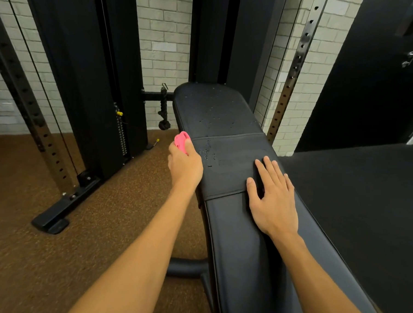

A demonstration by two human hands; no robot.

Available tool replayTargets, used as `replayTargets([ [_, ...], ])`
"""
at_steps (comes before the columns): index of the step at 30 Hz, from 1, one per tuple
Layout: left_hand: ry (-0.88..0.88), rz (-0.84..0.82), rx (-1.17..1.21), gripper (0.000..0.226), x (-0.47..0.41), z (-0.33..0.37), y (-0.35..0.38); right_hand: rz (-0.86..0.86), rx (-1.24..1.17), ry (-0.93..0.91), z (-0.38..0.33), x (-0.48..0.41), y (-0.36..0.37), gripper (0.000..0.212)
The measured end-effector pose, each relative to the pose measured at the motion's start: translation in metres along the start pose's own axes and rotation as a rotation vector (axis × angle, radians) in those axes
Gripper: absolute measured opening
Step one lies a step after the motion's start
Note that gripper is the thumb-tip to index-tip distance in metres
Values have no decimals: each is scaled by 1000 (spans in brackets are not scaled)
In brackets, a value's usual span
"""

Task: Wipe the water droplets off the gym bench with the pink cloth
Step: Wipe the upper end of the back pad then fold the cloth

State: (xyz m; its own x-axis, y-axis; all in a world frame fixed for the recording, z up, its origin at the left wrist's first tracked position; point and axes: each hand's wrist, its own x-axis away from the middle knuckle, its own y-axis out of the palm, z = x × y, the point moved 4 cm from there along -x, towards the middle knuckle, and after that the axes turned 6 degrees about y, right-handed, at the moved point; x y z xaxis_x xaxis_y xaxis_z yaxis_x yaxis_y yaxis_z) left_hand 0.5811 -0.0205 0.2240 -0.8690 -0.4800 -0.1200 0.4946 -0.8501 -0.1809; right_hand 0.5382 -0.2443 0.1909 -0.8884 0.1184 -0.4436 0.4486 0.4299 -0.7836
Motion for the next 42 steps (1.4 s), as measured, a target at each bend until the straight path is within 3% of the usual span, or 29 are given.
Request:
replayTargets([
  [5,191,-62,-100,67,62,-5,-5,-3,3,4,0,0,-1,64],
  [10,277,-173,-187,70,107,-19,-10,-3,-5,12,0,0,-1,61],
  [21,414,-88,-430,60,16,16,10,6,-19,6,-2,1,-3,60],
  [29,572,-122,-542,53,78,-7,2,11,-34,10,1,2,-3,60],
  [37,674,-130,-792,52,22,27,20,7,-33,13,0,1,-3,59],
  [42,774,-190,-750,50,62,6,1,11,-40,8,1,2,-3,59],
])
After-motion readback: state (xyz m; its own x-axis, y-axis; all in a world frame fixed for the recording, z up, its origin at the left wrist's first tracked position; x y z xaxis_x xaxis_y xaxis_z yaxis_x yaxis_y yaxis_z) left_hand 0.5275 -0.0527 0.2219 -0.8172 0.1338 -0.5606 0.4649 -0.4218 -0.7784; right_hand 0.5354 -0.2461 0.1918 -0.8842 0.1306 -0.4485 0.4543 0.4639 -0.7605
